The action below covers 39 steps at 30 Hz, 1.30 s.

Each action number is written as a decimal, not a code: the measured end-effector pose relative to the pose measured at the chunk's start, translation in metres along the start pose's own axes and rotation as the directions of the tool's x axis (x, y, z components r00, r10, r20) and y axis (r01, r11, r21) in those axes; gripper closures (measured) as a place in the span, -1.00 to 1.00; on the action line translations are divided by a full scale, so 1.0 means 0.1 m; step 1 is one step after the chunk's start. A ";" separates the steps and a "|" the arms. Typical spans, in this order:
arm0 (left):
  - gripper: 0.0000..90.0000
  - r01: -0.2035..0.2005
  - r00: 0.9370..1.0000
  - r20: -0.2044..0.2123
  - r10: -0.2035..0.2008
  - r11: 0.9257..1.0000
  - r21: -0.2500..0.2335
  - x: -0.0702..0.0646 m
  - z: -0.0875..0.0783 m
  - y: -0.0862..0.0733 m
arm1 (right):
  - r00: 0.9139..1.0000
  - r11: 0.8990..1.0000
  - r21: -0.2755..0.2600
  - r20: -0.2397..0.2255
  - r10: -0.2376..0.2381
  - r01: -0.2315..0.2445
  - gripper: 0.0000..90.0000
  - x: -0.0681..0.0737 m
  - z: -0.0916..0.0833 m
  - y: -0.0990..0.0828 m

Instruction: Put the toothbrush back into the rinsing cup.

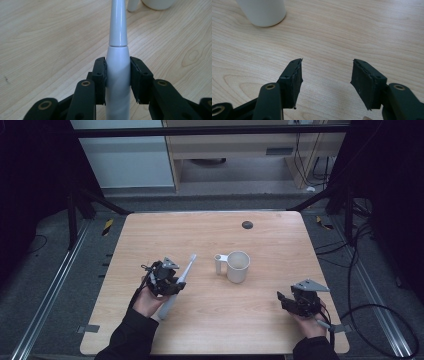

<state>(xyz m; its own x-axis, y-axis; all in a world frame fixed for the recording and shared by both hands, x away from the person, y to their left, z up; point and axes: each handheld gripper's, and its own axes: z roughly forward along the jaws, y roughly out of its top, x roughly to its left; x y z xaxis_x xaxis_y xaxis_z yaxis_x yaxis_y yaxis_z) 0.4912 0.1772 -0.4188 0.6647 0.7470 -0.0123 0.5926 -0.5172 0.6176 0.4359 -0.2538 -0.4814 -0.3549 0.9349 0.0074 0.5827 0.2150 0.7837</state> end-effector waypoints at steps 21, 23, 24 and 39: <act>0.48 0.027 0.998 -0.044 -0.041 0.961 -0.275 0.08 -0.49 0.04 | 1.000 1.000 -0.017 0.013 -0.003 0.004 -0.07 -0.01 -0.01 -0.01; 0.48 0.037 0.997 -0.059 -0.058 0.948 -0.317 0.08 -0.52 0.04 | 1.000 1.000 -0.020 0.016 -0.002 0.002 -0.08 -0.01 -0.02 -0.01; 0.48 0.039 0.996 -0.062 -0.063 0.943 -0.330 0.08 -0.52 0.04 | 1.000 1.000 -0.022 0.015 0.000 0.000 -0.08 -0.01 -0.02 -0.01; 0.48 0.054 0.989 -0.099 -0.111 0.887 -0.458 0.10 -0.61 0.12 | 1.000 0.999 -0.031 0.027 -0.009 0.010 -0.08 -0.01 -0.02 0.00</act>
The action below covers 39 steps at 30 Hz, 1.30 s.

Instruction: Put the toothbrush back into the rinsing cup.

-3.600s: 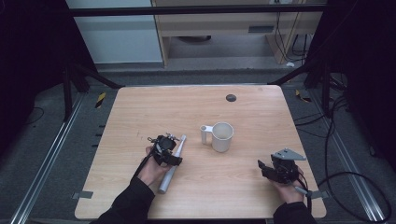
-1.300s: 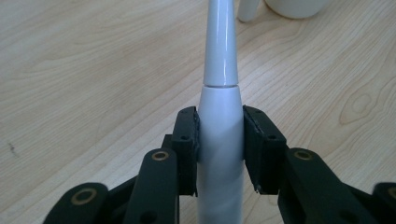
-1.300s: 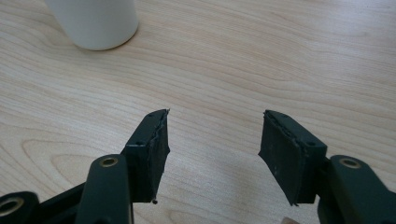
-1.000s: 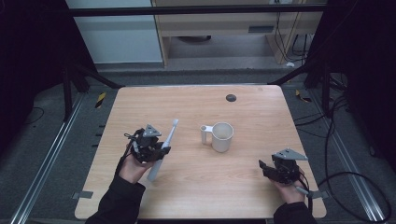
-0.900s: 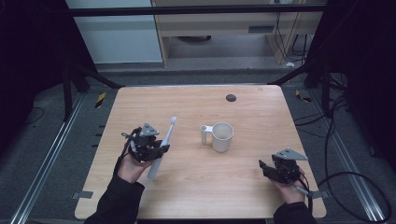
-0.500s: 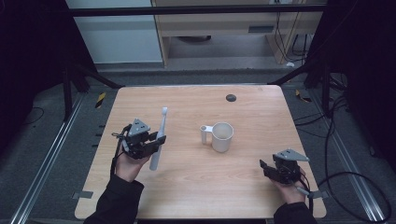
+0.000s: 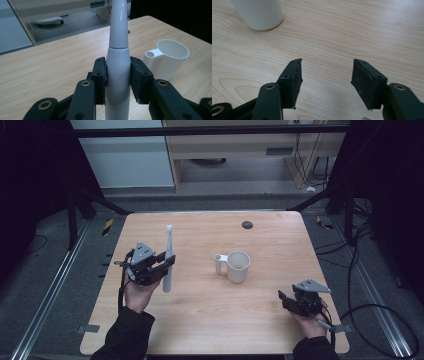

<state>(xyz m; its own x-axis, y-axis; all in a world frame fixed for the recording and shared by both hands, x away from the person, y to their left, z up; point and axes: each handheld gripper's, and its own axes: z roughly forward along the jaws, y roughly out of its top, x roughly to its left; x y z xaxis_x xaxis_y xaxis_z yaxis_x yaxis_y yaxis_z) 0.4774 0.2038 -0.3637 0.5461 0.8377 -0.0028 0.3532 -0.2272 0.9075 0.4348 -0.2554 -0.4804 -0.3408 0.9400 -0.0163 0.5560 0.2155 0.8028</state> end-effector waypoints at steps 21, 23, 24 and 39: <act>0.48 0.031 0.999 0.020 -0.028 0.987 -0.160 -0.13 0.24 0.31 | 1.000 1.000 -0.009 0.007 0.003 -0.003 -0.08 0.01 -0.01 0.00; 0.48 0.037 0.999 0.028 -0.033 0.985 -0.169 -0.13 0.27 0.33 | 1.000 1.000 -0.009 0.008 0.002 -0.002 -0.09 0.01 -0.01 0.00; 0.48 0.040 0.999 0.030 -0.035 0.984 -0.171 -0.14 0.29 0.35 | 1.000 1.000 -0.009 0.007 0.003 -0.003 -0.09 0.00 -0.01 0.00; 0.48 0.065 0.995 0.087 -0.045 0.969 -0.239 -0.29 0.47 0.53 | 1.000 1.000 -0.008 0.006 -0.003 0.003 -0.10 0.00 0.01 0.00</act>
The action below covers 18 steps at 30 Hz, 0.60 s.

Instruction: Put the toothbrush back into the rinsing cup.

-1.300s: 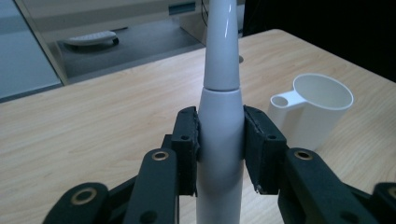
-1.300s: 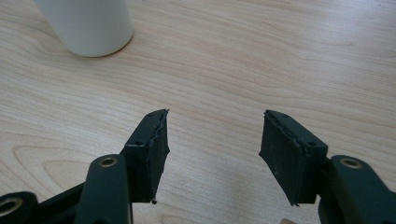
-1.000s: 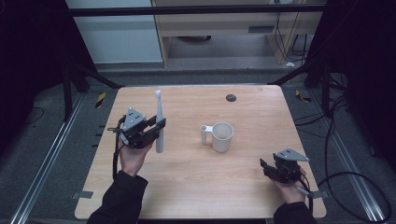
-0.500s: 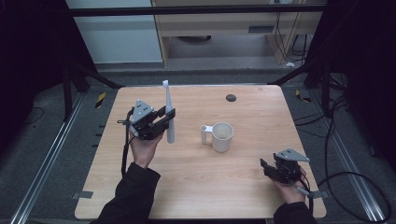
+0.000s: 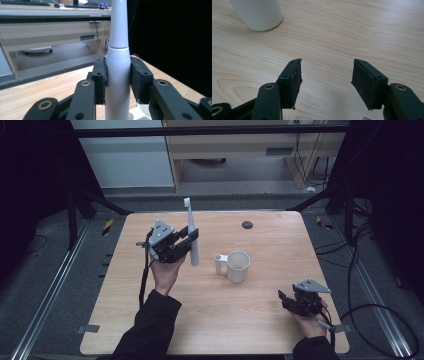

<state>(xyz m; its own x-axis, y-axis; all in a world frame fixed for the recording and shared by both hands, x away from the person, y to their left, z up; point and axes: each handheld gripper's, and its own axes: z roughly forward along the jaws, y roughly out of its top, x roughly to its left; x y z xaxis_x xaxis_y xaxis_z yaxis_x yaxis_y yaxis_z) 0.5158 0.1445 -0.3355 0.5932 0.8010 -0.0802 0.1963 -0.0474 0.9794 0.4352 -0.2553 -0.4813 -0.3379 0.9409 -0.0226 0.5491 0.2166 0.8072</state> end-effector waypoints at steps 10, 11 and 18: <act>0.48 -0.004 1.000 0.031 0.005 1.000 -0.017 -0.12 0.14 0.06 | 1.000 1.000 0.001 0.000 0.005 -0.005 -0.10 0.00 0.00 0.00; 0.48 -0.007 0.999 0.034 0.007 1.000 -0.017 -0.14 0.15 0.07 | 1.000 1.000 0.001 0.000 0.005 -0.005 -0.10 0.00 0.00 0.00; 0.48 -0.014 0.998 0.059 0.016 1.000 -0.024 -0.25 0.26 0.11 | 1.000 1.000 0.000 -0.001 0.006 -0.006 -0.10 0.00 -0.01 0.00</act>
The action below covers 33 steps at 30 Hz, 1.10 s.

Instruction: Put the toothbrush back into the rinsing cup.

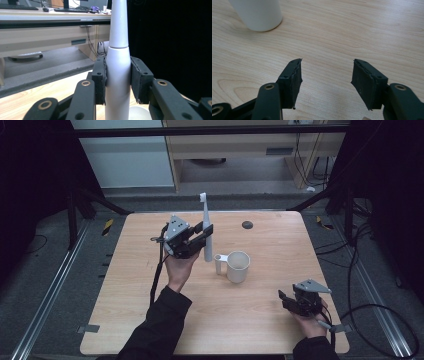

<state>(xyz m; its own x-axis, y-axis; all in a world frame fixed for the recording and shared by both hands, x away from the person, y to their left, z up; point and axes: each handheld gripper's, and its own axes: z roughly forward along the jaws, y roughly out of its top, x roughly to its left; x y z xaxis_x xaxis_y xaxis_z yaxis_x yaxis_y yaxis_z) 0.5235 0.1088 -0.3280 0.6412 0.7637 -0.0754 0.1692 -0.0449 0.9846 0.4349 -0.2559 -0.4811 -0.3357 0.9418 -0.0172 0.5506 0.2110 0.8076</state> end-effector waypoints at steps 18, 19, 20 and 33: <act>0.48 0.002 0.999 0.054 -0.002 1.000 -0.006 -0.21 0.29 0.00 | 1.000 1.000 0.000 -0.007 0.008 -0.008 -0.09 -0.01 0.00 0.00; 0.48 0.003 0.998 0.058 -0.003 1.000 -0.005 -0.23 0.31 0.00 | 1.000 1.000 0.001 -0.007 0.008 -0.008 -0.09 -0.01 0.00 0.00; 0.48 0.003 0.998 0.062 -0.003 1.000 -0.006 -0.24 0.33 -0.01 | 1.000 1.000 0.002 -0.007 0.008 -0.008 -0.09 -0.01 0.00 0.00; 0.48 0.011 0.995 0.097 -0.011 1.000 0.003 -0.36 0.55 -0.06 | 1.000 1.000 -0.001 -0.007 0.004 -0.004 -0.09 -0.01 0.01 0.00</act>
<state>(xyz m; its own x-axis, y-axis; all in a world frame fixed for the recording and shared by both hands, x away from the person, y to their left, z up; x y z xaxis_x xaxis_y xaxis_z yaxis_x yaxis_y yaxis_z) 0.5405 0.0459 -0.3396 0.7089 0.6980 -0.1014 0.1785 -0.0386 0.9832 0.4357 -0.2569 -0.4818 -0.3391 0.9407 -0.0099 0.5514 0.2073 0.8081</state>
